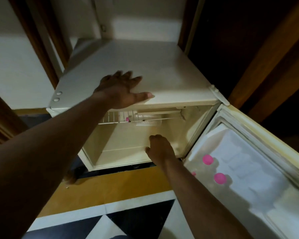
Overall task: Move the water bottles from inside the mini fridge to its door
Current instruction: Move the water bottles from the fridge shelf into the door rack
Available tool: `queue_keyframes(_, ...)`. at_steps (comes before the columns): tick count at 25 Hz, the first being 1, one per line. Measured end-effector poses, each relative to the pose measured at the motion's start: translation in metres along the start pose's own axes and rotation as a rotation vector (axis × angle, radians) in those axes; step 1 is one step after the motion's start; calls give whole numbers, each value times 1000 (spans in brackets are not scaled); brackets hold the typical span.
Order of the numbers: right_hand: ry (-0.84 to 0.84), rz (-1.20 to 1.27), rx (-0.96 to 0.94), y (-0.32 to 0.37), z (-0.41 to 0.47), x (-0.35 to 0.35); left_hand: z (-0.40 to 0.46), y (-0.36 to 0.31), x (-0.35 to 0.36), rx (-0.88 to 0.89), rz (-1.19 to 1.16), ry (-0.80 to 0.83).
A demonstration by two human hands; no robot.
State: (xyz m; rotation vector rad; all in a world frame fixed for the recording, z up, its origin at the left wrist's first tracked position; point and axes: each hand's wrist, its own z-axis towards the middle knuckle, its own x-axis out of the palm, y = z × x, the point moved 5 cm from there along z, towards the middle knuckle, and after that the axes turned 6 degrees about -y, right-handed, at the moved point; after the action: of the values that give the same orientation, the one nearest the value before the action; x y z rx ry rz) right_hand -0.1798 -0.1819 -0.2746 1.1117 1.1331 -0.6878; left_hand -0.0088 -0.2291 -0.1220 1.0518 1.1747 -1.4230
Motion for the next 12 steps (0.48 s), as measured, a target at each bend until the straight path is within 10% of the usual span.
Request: queue_keyframes(12, 29, -84, -111, -3, 166, 118, -1, -6, 1, -64, 8, 52)
